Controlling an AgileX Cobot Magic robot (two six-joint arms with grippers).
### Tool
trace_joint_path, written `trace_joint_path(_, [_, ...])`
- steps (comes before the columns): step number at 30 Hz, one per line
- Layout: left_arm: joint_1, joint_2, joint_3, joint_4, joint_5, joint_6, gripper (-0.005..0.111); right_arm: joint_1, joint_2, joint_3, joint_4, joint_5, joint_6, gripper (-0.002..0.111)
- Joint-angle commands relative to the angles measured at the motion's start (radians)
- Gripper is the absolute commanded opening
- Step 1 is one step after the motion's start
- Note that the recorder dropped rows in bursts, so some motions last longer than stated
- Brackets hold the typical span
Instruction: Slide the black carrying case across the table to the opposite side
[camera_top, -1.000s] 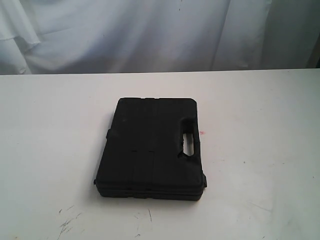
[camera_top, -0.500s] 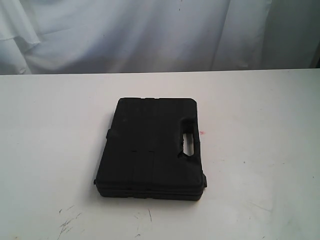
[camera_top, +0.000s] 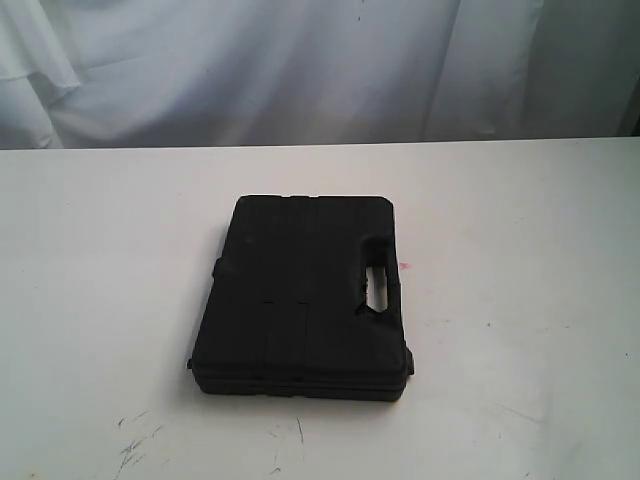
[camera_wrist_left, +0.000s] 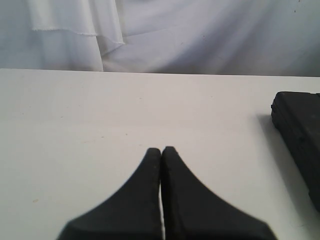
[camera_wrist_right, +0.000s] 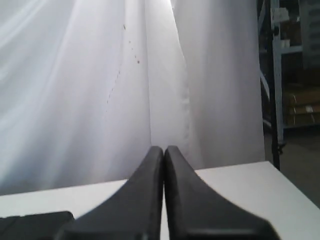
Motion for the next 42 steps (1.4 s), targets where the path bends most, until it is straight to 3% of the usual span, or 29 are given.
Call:
trace_joint_path(1, [-0.004,-0.005,0.008,-0.005,-0.003,-0.002,0.000,-0.008,-0.006,0.003,0.004,-0.157,-0.005,0.000])
trace_joint_path(6, [-0.004,-0.005,0.008,-0.005,-0.003,-0.002,0.000,-0.008,-0.006,0.003,0.006,-0.448,-0.005,0.000])
trace_joint_path(10, [-0.004,-0.005,0.008,-0.005,-0.003,-0.002,0.000,-0.008,-0.006,-0.006,0.006,-0.521,0.029,0.000])
trace_joint_path(15, [-0.004,-0.005,0.008,-0.005,-0.003,-0.002,0.000,-0.008,0.042,-0.185,0.006,-0.302,0.064,0.000])
trace_joint_path(19, [-0.004,-0.005,0.008,-0.005,-0.003,-0.002,0.000,-0.001,0.229,-0.361,0.004,-0.159,0.070,0.000])
trace_joint_path(25, [-0.004,-0.005,0.008,-0.005,-0.003,-0.002,0.000,0.156,0.610,-0.538,0.004,0.116,0.077,0.000])
trace_joint_path(29, [-0.004,-0.005,0.008,-0.005,-0.003,-0.002,0.000,0.277,0.826,-0.560,0.007,0.296,0.074,0.000])
trace_joint_path(34, [-0.004,-0.005,0.008,-0.005,-0.003,-0.002,0.000,0.339,0.922,-0.560,0.007,0.555,0.067,0.000])
trace_joint_path(37, [-0.004,-0.005,0.008,-0.005,-0.003,-0.002,0.000,0.343,0.922,-0.560,0.007,0.613,0.067,0.000])
trace_joint_path(42, [-0.004,-0.005,0.008,-0.005,-0.003,-0.002,0.000,0.343,0.916,-0.565,0.096,0.505,0.018,0.000])
